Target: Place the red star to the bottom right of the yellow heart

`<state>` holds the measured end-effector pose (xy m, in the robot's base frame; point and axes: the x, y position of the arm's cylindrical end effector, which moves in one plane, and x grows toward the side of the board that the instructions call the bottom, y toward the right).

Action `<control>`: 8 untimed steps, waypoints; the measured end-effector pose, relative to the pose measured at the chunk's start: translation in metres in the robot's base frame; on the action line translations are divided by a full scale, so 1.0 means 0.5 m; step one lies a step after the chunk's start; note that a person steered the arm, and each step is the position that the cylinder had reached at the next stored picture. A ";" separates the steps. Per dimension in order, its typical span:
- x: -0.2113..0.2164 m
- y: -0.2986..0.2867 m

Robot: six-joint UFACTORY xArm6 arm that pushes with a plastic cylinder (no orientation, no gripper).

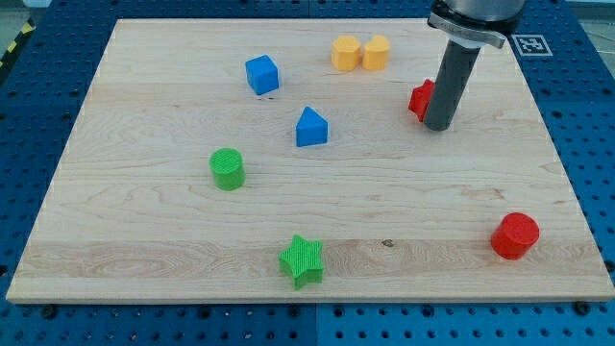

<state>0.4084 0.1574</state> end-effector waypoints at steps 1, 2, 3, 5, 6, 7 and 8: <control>0.032 0.000; 0.053 -0.006; 0.025 -0.032; -0.070 -0.063; -0.108 -0.063; -0.074 -0.052; -0.032 -0.046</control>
